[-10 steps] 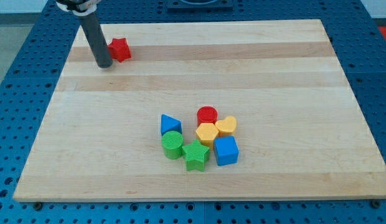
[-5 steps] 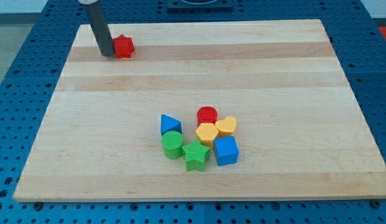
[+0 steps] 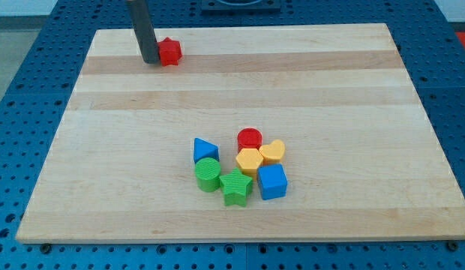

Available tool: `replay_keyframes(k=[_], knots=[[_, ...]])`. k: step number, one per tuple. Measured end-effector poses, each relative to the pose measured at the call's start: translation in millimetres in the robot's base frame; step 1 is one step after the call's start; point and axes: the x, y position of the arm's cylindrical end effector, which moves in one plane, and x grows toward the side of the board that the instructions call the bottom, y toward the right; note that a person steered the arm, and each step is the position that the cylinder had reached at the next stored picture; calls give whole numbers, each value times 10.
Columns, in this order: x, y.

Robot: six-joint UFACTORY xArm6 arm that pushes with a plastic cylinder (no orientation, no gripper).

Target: Move the red star to the top center of the board

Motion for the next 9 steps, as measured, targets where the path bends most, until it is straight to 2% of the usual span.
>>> replay_keyframes(k=[2,4,9], knots=[[-203,-6],[-205,23],[-204,771]])
